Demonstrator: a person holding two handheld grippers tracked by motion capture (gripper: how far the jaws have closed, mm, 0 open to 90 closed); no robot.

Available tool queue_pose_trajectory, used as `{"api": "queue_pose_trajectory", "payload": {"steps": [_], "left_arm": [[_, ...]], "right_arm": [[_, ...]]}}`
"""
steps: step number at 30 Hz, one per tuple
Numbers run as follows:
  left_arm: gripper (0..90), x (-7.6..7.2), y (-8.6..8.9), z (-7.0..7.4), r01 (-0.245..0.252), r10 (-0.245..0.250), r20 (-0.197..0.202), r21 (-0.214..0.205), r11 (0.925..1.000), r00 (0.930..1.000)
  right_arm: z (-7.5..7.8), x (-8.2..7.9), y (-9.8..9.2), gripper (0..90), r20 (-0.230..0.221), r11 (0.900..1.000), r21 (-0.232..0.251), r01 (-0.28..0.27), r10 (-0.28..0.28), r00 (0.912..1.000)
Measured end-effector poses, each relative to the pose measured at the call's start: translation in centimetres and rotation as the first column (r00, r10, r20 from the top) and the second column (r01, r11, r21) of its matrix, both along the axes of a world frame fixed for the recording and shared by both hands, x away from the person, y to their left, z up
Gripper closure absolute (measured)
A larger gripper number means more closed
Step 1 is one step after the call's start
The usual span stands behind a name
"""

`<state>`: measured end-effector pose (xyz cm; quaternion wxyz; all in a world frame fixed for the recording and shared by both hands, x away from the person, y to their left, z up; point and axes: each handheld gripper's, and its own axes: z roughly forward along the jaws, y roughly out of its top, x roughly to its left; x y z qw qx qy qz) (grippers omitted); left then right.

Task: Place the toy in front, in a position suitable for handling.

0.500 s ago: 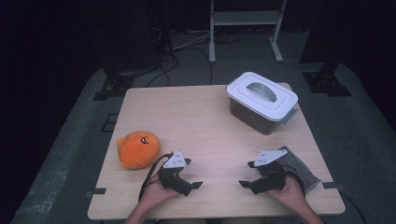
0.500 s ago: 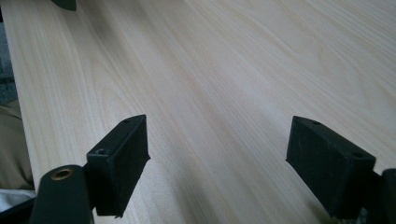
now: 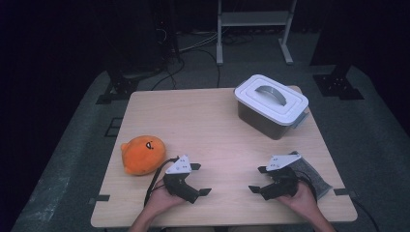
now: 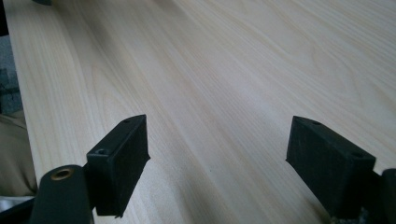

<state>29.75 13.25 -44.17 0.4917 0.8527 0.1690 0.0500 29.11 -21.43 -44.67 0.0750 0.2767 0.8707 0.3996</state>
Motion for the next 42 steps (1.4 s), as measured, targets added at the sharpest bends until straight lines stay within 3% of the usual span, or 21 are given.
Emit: {"api": "queue_pose_trajectory", "payload": {"steps": [3, 7, 12, 16, 19, 20, 21, 22, 23, 24, 26, 27, 28, 34, 35, 36, 37, 38, 39, 40, 42], "left_arm": [[7.2, -0.2, 0.2, 0.4, 0.012, -0.012, 0.003, -0.013, 0.9998, 0.9999], [7.2, -0.3, 1.0, 1.9, 0.019, -0.017, 0.045, -0.036, 0.9992, 0.9988], [7.3, -0.1, 3.3, 3.9, -0.028, 0.035, 0.105, -0.063, 0.9976, 0.9938], [7.3, 0.5, 5.9, 5.4, -0.09, 0.103, 0.149, -0.09, 0.9918, 0.9834], [7.3, 1.2, 8.6, 6.6, -0.153, 0.173, 0.18, -0.122, 0.9807, 0.9683], [7.3, 1.2, 8.6, 6.6, -0.153, 0.173, 0.18, -0.122, 0.9807, 0.9683], [7.3, 1.5, 9.8, 6.9, -0.183, 0.207, 0.187, -0.136, 0.9737, 0.9603], [7.3, 1.5, 9.8, 6.9, -0.183, 0.207, 0.187, -0.136, 0.9737, 0.9603], [7.2, 1.9, 11.0, 6.9, -0.207, 0.233, 0.19, -0.147, 0.9671, 0.9537], [7.2, 1.9, 11.0, 6.9, -0.207, 0.233, 0.19, -0.147, 0.9671, 0.9537], [7.2, 2.2, 12.0, 6.8, -0.235, 0.262, 0.197, -0.152, 0.96, 0.9447], [7.2, 2.5, 12.9, 6.6, -0.258, 0.287, 0.189, -0.163, 0.9524, 0.9392], [7.2, 2.5, 12.9, 6.6, -0.258, 0.287, 0.189, -0.163, 0.9524, 0.9392], [7.2, 3.5, 14.8, 5.4, -0.323, 0.347, 0.182, -0.148, 0.9347, 0.9199], [7.2, 3.8, 15.3, 4.9, -0.346, 0.368, 0.174, -0.144, 0.927, 0.9134], [7.2, 3.8, 15.3, 4.9, -0.346, 0.368, 0.174, -0.144, 0.927, 0.9134], [7.1, 4.1, 15.9, 4.3, -0.372, 0.392, 0.155, -0.144, 0.917, 0.9067], [7.1, 4.1, 15.9, 4.3, -0.372, 0.392, 0.155, -0.144, 0.917, 0.9067], [7.0, 4.3, 16.4, 3.6, -0.394, 0.413, 0.145, -0.145, 0.9076, 0.8988], [7.1, 4.3, 16.4, 3.6, -0.394, 0.413, 0.145, -0.145, 0.9076, 0.8988], [7.0, 4.4, 16.8, 2.9, -0.417, 0.433, 0.132, -0.136, 0.8988, 0.8915]], "right_arm": [[0.1, 0.0, 0.1, 19.4, 0.001, 1.0, 0.003, -0.002, 0.002, 1.0], [0.0, 0.0, 0.2, 19.5, 0.001, 1.0, -0.001, -0.006, 0.006, 1.0], [0.1, 0.1, 0.4, 19.4, -0.001, 0.9999, 0.001, -0.012, 0.012, 0.9999], [0.1, 0.0, 0.5, 19.4, 0.004, 0.9999, 0.003, -0.014, 0.014, 0.9999], [0.3, -0.1, 0.4, 19.5, 0.013, 0.9999, 0.01, -0.012, 0.012, 0.9999], [0.3, -0.1, 0.4, 19.5, 0.013, 0.9999, 0.01, -0.012, 0.012, 0.9999], [0.3, -0.2, 0.3, 19.5, 0.015, 0.9999, 0.009, -0.013, 0.013, 0.9998], [0.3, -0.2, 0.3, 19.5, 0.015, 0.9999, 0.009, -0.013, 0.013, 0.9998], [0.3, -0.2, 0.3, 19.5, 0.019, 0.9999, 0.008, -0.013, 0.013, 0.9997], [0.3, -0.2, 0.3, 19.5, 0.019, 0.9999, 0.008, -0.013, 0.013, 0.9997], [0.3, -0.3, 0.3, 19.5, 0.015, 0.9999, 0.01, -0.013, 0.013, 0.9998], [0.3, -0.3, 0.3, 19.5, 0.012, 0.9999, 0.008, -0.014, 0.013, 0.9998], [0.3, -0.3, 0.3, 19.5, 0.011, 0.9999, 0.008, -0.014, 0.014, 0.9998], [0.3, -0.4, 0.4, 19.5, 0.014, 0.9998, 0.008, -0.017, 0.017, 0.9998], [0.3, -0.4, 0.4, 19.5, 0.015, 0.9998, 0.01, -0.018, 0.018, 0.9997], [0.3, -0.4, 0.4, 19.5, 0.015, 0.9998, 0.01, -0.018, 0.018, 0.9997], [0.3, -0.4, 0.4, 19.5, 0.017, 0.9997, 0.011, -0.019, 0.019, 0.9997], [0.3, -0.4, 0.4, 19.5, 0.017, 0.9997, 0.011, -0.019, 0.019, 0.9997], [0.4, -0.5, 0.3, 19.5, 0.021, 0.9997, 0.013, -0.019, 0.018, 0.9996], [0.4, -0.5, 0.3, 19.5, 0.021, 0.9997, 0.013, -0.019, 0.018, 0.9996], [0.5, -0.5, 0.3, 19.5, 0.022, 0.9996, 0.017, -0.021, 0.02, 0.9995]]}}
